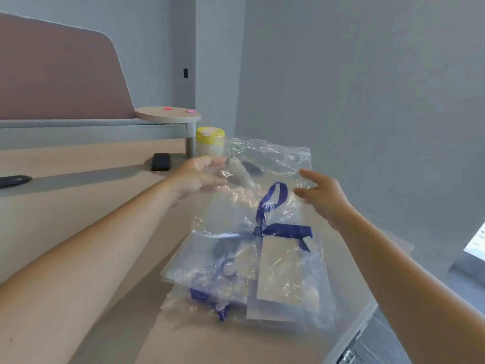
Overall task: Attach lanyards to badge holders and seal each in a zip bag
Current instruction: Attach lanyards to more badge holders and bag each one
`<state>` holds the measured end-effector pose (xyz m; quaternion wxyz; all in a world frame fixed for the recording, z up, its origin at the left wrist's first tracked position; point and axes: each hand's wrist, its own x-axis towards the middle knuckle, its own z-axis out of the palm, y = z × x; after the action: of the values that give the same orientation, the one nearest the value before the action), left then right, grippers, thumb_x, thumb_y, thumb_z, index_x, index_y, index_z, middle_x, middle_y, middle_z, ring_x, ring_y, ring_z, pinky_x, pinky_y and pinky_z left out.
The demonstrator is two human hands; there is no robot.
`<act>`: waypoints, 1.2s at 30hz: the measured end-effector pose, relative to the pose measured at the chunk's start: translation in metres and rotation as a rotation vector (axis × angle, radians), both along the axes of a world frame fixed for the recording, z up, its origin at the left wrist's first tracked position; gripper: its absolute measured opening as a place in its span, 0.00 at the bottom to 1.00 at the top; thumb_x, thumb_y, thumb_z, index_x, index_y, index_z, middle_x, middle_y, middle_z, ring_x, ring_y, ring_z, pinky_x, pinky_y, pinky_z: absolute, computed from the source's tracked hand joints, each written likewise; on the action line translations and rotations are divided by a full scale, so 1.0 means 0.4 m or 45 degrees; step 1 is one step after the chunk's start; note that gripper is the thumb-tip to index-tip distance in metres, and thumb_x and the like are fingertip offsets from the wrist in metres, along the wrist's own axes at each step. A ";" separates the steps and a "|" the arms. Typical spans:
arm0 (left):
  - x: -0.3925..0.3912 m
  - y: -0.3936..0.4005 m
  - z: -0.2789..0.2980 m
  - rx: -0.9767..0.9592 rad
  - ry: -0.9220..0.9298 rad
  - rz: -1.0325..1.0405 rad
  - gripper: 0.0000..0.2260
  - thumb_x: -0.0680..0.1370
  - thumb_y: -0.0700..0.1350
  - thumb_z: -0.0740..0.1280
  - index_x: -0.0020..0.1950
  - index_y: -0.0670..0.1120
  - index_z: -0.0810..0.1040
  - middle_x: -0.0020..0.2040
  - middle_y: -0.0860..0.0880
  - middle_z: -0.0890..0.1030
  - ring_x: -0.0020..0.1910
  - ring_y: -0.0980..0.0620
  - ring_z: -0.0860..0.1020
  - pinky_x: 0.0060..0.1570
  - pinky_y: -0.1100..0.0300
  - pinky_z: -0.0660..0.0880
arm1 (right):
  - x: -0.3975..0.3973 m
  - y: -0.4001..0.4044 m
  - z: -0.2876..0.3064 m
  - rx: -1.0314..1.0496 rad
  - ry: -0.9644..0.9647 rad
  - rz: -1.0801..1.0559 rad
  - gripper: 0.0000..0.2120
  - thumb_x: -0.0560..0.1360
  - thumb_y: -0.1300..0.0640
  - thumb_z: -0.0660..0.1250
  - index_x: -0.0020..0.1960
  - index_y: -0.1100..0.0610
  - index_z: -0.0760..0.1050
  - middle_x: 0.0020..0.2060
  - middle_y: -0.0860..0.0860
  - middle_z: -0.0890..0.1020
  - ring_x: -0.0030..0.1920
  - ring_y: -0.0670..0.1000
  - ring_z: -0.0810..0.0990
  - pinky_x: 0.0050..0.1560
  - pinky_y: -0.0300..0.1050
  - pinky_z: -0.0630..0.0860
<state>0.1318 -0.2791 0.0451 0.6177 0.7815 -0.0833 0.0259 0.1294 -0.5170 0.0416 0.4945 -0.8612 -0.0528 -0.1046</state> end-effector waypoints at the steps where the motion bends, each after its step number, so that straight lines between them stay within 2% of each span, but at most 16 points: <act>1: 0.012 0.003 -0.018 0.035 0.011 0.000 0.22 0.74 0.32 0.63 0.67 0.41 0.68 0.65 0.46 0.71 0.55 0.54 0.73 0.33 0.77 0.73 | 0.010 -0.006 -0.016 -0.036 0.041 0.016 0.26 0.74 0.60 0.66 0.70 0.55 0.64 0.68 0.54 0.69 0.64 0.56 0.72 0.63 0.44 0.67; 3: 0.031 0.012 -0.055 0.129 0.033 -0.011 0.21 0.74 0.33 0.64 0.66 0.40 0.69 0.65 0.44 0.72 0.60 0.52 0.71 0.38 0.78 0.72 | 0.024 -0.013 -0.047 -0.076 0.122 0.049 0.26 0.74 0.59 0.66 0.70 0.55 0.64 0.69 0.53 0.68 0.67 0.55 0.69 0.66 0.45 0.63; 6: 0.048 0.023 -0.101 0.329 0.109 -0.065 0.20 0.74 0.37 0.66 0.66 0.43 0.70 0.67 0.44 0.71 0.62 0.53 0.70 0.48 0.72 0.68 | 0.035 -0.018 -0.090 -0.207 0.198 0.074 0.24 0.74 0.56 0.65 0.69 0.55 0.64 0.71 0.53 0.65 0.69 0.55 0.65 0.67 0.46 0.62; 9: 0.054 0.036 -0.131 0.505 0.192 -0.104 0.24 0.74 0.43 0.67 0.69 0.46 0.66 0.71 0.47 0.66 0.70 0.53 0.64 0.61 0.65 0.61 | 0.042 -0.025 -0.118 -0.244 0.293 0.117 0.25 0.75 0.55 0.64 0.70 0.56 0.64 0.72 0.52 0.62 0.70 0.54 0.64 0.64 0.41 0.61; 10: 0.059 0.041 -0.139 0.578 0.224 -0.117 0.27 0.73 0.49 0.68 0.70 0.48 0.65 0.72 0.48 0.64 0.72 0.52 0.61 0.66 0.63 0.58 | 0.044 -0.028 -0.124 -0.307 0.327 0.129 0.25 0.75 0.54 0.64 0.70 0.57 0.63 0.72 0.52 0.62 0.70 0.54 0.64 0.65 0.42 0.60; 12: 0.062 0.050 -0.153 0.871 0.261 -0.137 0.37 0.65 0.66 0.66 0.71 0.54 0.63 0.74 0.49 0.61 0.74 0.50 0.57 0.73 0.56 0.53 | 0.051 -0.032 -0.133 -0.597 0.365 0.141 0.24 0.76 0.50 0.60 0.70 0.56 0.63 0.72 0.54 0.63 0.70 0.56 0.62 0.70 0.48 0.57; 13: 0.063 0.051 -0.156 1.008 0.275 -0.134 0.38 0.64 0.69 0.63 0.72 0.56 0.61 0.75 0.48 0.58 0.75 0.49 0.54 0.74 0.53 0.50 | 0.051 -0.031 -0.134 -0.746 0.374 0.148 0.23 0.77 0.48 0.58 0.69 0.56 0.64 0.71 0.55 0.64 0.70 0.57 0.62 0.72 0.51 0.56; 16: 0.070 0.050 -0.163 1.152 0.268 -0.109 0.29 0.73 0.63 0.59 0.72 0.59 0.57 0.77 0.48 0.50 0.76 0.48 0.45 0.74 0.51 0.45 | 0.055 -0.026 -0.138 -0.983 0.401 0.171 0.23 0.78 0.46 0.54 0.69 0.55 0.62 0.70 0.55 0.64 0.70 0.58 0.60 0.72 0.55 0.54; 19: 0.066 0.053 -0.165 1.135 0.205 -0.103 0.29 0.74 0.62 0.59 0.73 0.58 0.56 0.77 0.48 0.51 0.76 0.49 0.48 0.74 0.52 0.46 | 0.056 -0.027 -0.138 -0.962 0.410 0.174 0.25 0.78 0.45 0.54 0.72 0.55 0.59 0.73 0.54 0.59 0.73 0.58 0.56 0.73 0.54 0.51; 22: 0.046 0.061 -0.156 0.896 0.176 -0.070 0.33 0.73 0.61 0.62 0.74 0.53 0.55 0.75 0.49 0.58 0.74 0.51 0.58 0.72 0.57 0.54 | 0.044 -0.026 -0.126 -0.640 0.367 0.112 0.26 0.77 0.50 0.60 0.72 0.57 0.59 0.73 0.54 0.60 0.72 0.57 0.60 0.71 0.49 0.55; 24: 0.015 0.068 -0.134 0.780 0.199 -0.023 0.30 0.75 0.57 0.63 0.74 0.50 0.57 0.74 0.50 0.61 0.72 0.51 0.62 0.69 0.59 0.58 | 0.028 -0.025 -0.105 -0.467 0.324 0.061 0.25 0.76 0.53 0.62 0.70 0.59 0.62 0.72 0.55 0.63 0.69 0.57 0.66 0.69 0.48 0.60; 29: -0.104 0.128 -0.078 0.991 0.091 0.269 0.24 0.74 0.54 0.65 0.68 0.47 0.68 0.70 0.48 0.68 0.68 0.48 0.69 0.65 0.58 0.65 | -0.034 0.028 -0.034 -0.709 0.262 0.098 0.22 0.76 0.52 0.61 0.68 0.58 0.67 0.69 0.55 0.69 0.66 0.58 0.69 0.66 0.45 0.62; 32: -0.204 0.185 -0.057 1.106 0.085 0.388 0.23 0.75 0.52 0.64 0.68 0.46 0.69 0.70 0.48 0.69 0.69 0.49 0.67 0.66 0.57 0.64 | -0.084 0.103 0.008 -0.814 0.221 0.161 0.22 0.76 0.49 0.61 0.67 0.55 0.67 0.69 0.53 0.68 0.67 0.56 0.68 0.67 0.45 0.60; 36: -0.358 0.281 -0.060 1.205 0.165 0.555 0.23 0.76 0.51 0.63 0.69 0.46 0.67 0.71 0.48 0.68 0.69 0.48 0.66 0.66 0.55 0.65 | -0.171 0.252 0.038 -0.956 0.105 0.303 0.23 0.77 0.48 0.59 0.70 0.53 0.64 0.71 0.53 0.66 0.69 0.55 0.65 0.67 0.44 0.61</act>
<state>-0.0114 -0.1668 0.0211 0.1812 0.9743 0.1169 0.0650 0.0610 -0.4161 0.0567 0.1554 -0.9735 -0.1668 0.0147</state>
